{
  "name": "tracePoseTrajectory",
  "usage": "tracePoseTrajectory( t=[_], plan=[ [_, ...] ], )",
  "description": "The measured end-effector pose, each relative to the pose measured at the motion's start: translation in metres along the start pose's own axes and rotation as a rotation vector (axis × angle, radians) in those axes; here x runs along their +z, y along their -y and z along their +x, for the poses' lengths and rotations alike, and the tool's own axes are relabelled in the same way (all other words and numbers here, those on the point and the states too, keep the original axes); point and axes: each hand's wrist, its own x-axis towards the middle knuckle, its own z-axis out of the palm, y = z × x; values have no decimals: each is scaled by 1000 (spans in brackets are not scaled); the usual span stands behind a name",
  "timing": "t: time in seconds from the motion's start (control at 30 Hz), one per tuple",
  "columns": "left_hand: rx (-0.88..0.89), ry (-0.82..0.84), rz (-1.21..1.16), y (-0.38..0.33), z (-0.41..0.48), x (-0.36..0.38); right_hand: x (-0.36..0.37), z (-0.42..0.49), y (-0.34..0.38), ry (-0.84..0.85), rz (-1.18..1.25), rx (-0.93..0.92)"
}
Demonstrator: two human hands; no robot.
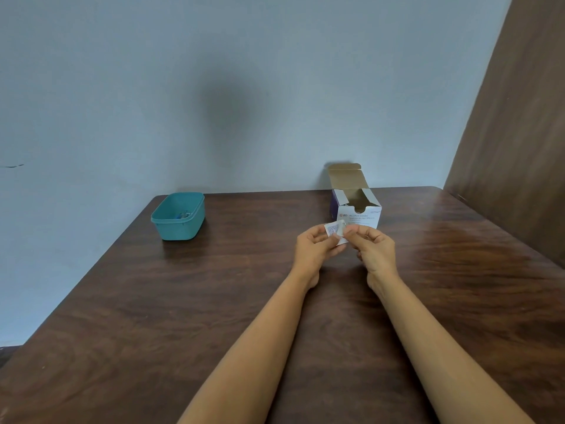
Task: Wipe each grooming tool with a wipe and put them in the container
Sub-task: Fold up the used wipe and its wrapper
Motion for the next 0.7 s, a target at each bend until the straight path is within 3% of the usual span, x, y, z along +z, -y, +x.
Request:
tracePoseTrajectory(
  t=[0.17,0.5,0.7],
  plan=[
    [-61,43,-72,-5,-1,0,-1,-1,-2,-22,-56,-41],
    [-56,-30,-112,-3,1,-1,1,-6,-10,-17,-302,-187],
    [-12,-101,-58,2,3,0,3,-8,-11,-64,-255,-117]
  ],
)
